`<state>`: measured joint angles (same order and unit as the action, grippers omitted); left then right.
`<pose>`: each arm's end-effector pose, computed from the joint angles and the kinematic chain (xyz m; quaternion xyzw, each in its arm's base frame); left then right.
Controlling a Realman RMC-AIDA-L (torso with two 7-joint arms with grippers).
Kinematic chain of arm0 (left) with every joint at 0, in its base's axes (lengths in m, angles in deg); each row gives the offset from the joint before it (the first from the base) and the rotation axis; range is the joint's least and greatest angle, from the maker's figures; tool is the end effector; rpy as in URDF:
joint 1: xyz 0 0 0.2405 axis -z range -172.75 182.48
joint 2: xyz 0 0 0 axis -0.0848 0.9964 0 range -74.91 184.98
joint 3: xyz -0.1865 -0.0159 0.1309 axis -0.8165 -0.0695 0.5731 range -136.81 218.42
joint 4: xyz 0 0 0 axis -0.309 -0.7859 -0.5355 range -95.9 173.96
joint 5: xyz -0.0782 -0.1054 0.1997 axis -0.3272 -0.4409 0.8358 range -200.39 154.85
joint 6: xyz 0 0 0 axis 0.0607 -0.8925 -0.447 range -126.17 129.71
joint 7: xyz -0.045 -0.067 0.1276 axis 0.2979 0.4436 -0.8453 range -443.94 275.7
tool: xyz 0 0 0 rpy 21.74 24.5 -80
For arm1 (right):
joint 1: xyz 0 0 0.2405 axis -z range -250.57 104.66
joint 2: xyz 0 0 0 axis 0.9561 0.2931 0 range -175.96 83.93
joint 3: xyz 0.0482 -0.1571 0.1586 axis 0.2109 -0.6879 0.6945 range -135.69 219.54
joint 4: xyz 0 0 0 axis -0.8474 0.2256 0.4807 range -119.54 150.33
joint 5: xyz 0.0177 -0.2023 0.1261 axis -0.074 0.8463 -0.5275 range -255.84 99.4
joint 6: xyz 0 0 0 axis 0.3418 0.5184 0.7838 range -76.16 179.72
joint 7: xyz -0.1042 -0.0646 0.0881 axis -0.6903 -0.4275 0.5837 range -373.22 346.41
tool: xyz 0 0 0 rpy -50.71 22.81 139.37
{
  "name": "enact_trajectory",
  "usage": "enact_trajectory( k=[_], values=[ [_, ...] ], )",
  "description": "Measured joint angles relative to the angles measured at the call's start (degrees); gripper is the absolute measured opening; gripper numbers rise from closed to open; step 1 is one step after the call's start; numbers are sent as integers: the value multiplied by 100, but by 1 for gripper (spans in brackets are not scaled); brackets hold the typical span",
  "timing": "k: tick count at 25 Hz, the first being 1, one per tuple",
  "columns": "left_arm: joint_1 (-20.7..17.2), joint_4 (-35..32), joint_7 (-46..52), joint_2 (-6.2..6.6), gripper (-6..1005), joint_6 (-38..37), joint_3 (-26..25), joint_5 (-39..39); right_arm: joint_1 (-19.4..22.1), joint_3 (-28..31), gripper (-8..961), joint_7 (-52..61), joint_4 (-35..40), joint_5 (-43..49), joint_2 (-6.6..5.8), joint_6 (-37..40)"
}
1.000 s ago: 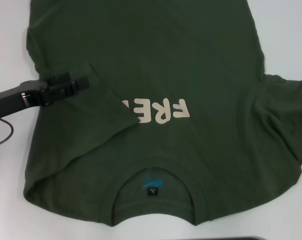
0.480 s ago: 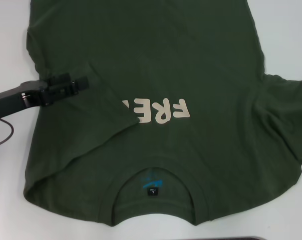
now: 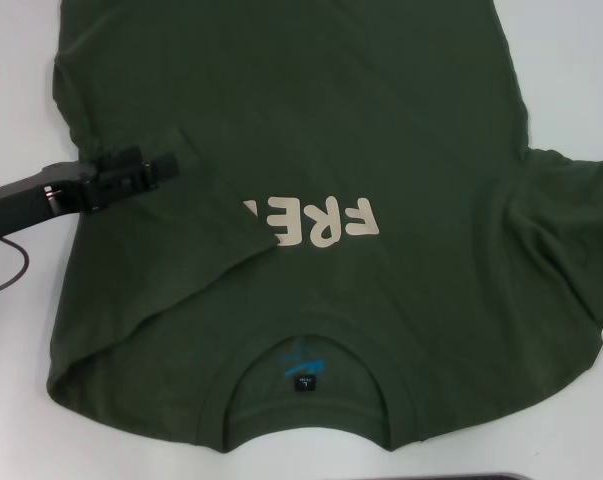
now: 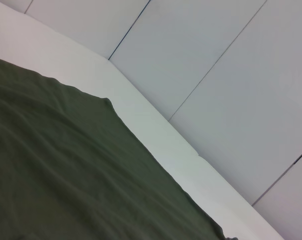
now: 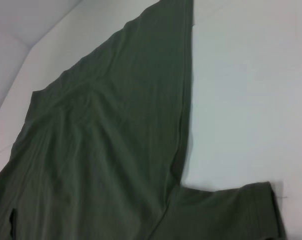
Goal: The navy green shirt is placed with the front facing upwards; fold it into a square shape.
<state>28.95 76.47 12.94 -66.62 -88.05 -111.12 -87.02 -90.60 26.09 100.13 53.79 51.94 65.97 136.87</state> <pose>-0.2982 0.3129 0.0157 -0.8296 -0.4370 -0.3165 0.1438 0.4058 0.2682 0.1012 -0.7068 0.6204 0.2247 0.2549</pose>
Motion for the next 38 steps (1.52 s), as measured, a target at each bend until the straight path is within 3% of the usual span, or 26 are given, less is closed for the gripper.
enact_trajectory(
  k=[18,23,31,37,38],
  values=[
    [-5,0,14,-16,886,-52,-44,0,-8,-30,733,-130,-241,0,1,-247],
    [-8,0,14,-16,886,-53,-48,0,12,-25,495,-164,-242,-17,-8,-206],
    [-1,0,15,-15,885,-53,-48,0,3,10,279,-304,-241,-35,-7,-159],
    [8,0,23,-15,885,-53,-48,-7,-26,19,27,-307,-224,-130,-45,-39],
    [8,0,23,-15,885,-53,-48,-9,-33,20,23,-306,-216,-155,-47,-31]
  ],
)
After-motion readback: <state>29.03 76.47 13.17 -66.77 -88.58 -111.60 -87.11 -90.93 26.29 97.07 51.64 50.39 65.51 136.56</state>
